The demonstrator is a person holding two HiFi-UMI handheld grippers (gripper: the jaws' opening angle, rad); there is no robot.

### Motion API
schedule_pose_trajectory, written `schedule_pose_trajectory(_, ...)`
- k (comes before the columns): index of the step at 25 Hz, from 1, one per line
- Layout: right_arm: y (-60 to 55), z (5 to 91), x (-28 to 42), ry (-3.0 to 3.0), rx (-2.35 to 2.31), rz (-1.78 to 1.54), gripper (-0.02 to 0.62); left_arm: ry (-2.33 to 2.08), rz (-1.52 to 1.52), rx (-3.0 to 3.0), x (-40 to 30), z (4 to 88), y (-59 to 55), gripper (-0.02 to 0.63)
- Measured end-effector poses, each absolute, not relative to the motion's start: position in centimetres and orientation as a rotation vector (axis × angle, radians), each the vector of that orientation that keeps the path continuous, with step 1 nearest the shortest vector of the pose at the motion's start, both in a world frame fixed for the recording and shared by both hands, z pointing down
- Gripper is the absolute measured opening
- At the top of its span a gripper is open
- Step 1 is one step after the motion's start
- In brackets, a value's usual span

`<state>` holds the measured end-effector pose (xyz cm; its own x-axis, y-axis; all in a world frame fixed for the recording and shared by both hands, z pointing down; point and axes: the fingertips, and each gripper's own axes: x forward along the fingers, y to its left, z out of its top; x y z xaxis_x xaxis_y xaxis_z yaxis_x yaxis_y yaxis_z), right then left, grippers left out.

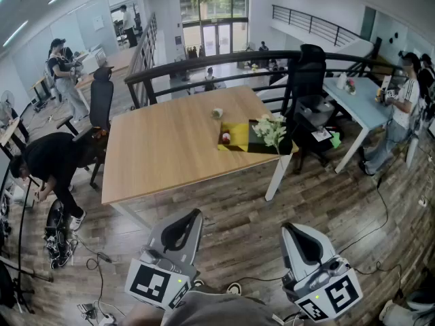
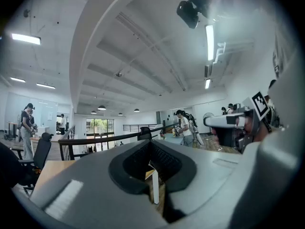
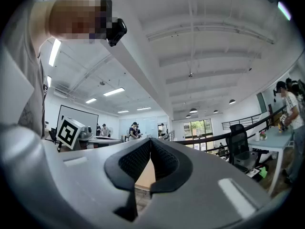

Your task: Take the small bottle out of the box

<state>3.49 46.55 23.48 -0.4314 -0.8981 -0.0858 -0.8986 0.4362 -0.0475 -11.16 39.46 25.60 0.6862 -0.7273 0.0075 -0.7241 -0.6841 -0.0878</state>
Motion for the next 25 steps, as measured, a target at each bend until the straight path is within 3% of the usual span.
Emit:
schedule_pose_trajectory(14,46.8,25.3,6.6,2.59,-1.602,-0.084,0.012,1.3,0.003,-2.813,-8.9,25.3,39.4,0.009)
schedule_pose_trajectory(15,46.8,25.2,6.6,2.591,-1.577,-0.093,0.012,1.309,0.01,-2.81,-8.8,25.3,39.3,0.097)
schedule_pose_trajectory(16,46.8,25.3,6.5,2.593,-1.56,-0.099,0.012,1.317,0.011,-2.808,-8.7,25.3,39.1,0.238)
schedule_pose_trajectory(17,46.8,25.4,6.5,2.597,-1.554,-0.103,0.012,1.324,0.006,-2.806,-8.6,25.5,39.0,0.279)
schedule_pose_trajectory(25,45.4,26.6,6.8,2.6,-1.57,-0.139,0.012,1.308,-0.079,-2.812,-7.9,27.2,37.9,0.282)
